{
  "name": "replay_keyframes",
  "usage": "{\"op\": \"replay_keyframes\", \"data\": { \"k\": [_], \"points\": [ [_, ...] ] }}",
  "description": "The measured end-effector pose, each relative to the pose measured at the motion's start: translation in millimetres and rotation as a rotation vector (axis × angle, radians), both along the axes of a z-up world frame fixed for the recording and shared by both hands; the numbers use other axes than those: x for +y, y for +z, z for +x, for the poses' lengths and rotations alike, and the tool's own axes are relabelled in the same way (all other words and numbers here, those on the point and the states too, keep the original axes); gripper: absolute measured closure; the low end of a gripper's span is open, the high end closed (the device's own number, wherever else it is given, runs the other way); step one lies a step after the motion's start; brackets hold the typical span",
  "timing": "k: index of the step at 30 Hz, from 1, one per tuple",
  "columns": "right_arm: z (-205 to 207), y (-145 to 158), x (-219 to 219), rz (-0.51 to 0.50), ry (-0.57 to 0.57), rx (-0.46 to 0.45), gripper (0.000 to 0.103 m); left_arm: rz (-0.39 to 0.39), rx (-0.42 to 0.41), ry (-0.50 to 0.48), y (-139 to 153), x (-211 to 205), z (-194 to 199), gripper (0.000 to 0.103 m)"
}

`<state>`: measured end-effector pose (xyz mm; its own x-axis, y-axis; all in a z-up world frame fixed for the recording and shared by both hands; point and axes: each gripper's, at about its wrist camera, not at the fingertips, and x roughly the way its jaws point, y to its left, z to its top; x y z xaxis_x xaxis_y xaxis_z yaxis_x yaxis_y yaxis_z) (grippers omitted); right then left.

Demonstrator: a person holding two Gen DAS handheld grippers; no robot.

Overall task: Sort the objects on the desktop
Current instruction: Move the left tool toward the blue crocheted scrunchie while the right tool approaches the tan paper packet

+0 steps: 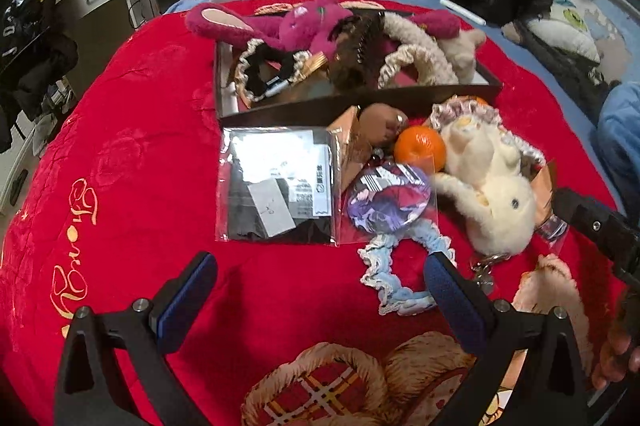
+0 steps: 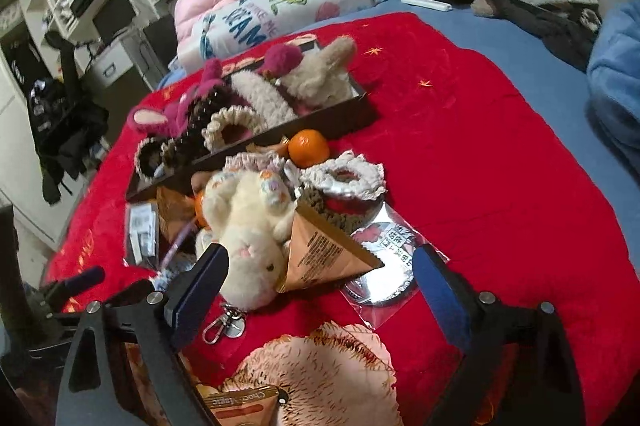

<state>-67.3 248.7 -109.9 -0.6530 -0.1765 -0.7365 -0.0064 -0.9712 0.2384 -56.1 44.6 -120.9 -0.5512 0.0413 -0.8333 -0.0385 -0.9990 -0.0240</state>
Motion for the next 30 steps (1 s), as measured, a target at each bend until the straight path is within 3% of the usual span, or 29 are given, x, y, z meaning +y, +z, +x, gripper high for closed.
{"op": "replay_keyframes", "data": {
  "k": [5, 7, 10, 19, 30],
  "points": [
    [-4.6, -11.1, 0.2, -0.01, -0.002, -0.038, 0.018, -0.03, -0.027, -0.009, -12.5, 6.0, -3.8, 0.0],
    [-4.8, -16.2, 5.2, -0.046, -0.012, -0.059, 0.032, -0.019, -0.033, -0.009, -17.4, 7.0, -4.3, 0.0],
    [-4.8, -19.6, 12.9, -0.068, -0.045, -0.067, 0.04, -0.016, -0.027, -0.002, -21.2, 7.0, -4.4, 0.0],
    [-6.2, -19.7, 13.5, -0.106, -0.047, -0.062, 0.04, -0.019, -0.009, 0.014, -30.3, 8.3, -3.9, 0.0],
    [-10.5, -24.4, 7.5, -0.055, -0.05, -0.045, 0.04, -0.022, 0.015, 0.032, -36.4, 10.1, -2.1, 0.0]
  ]
}}
